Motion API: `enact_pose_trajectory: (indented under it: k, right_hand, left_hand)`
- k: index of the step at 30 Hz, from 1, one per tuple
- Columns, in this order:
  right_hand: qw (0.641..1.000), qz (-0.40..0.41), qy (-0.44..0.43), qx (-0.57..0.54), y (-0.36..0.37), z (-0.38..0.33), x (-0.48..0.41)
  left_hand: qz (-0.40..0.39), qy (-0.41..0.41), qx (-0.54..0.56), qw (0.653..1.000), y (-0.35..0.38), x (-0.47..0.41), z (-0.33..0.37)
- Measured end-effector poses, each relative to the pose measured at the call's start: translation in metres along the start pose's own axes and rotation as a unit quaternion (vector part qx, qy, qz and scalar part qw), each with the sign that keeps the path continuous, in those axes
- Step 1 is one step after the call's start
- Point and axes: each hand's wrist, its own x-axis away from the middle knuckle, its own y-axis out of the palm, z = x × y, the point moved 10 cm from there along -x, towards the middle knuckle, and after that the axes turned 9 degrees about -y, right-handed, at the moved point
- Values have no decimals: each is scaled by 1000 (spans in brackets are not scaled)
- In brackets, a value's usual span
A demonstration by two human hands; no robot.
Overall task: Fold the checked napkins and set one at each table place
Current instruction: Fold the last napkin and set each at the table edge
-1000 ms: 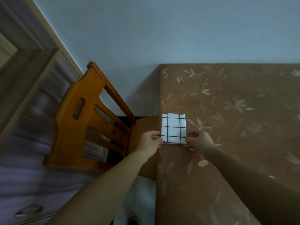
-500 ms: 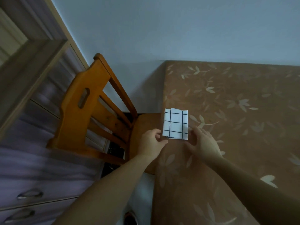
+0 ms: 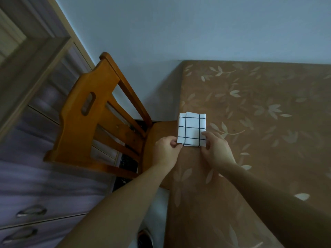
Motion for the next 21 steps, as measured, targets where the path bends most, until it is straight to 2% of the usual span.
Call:
enact_pose_trajectory:
  k: [14,21]
  right_hand:
    - [999,50,-15,-10,5,-1,5]
    - [998,67,-8,13,-8,10,0]
  left_hand:
    - [8,-2,18,1000,1,-1,-6]
    - [-4,16,17,1000,7,-2,13]
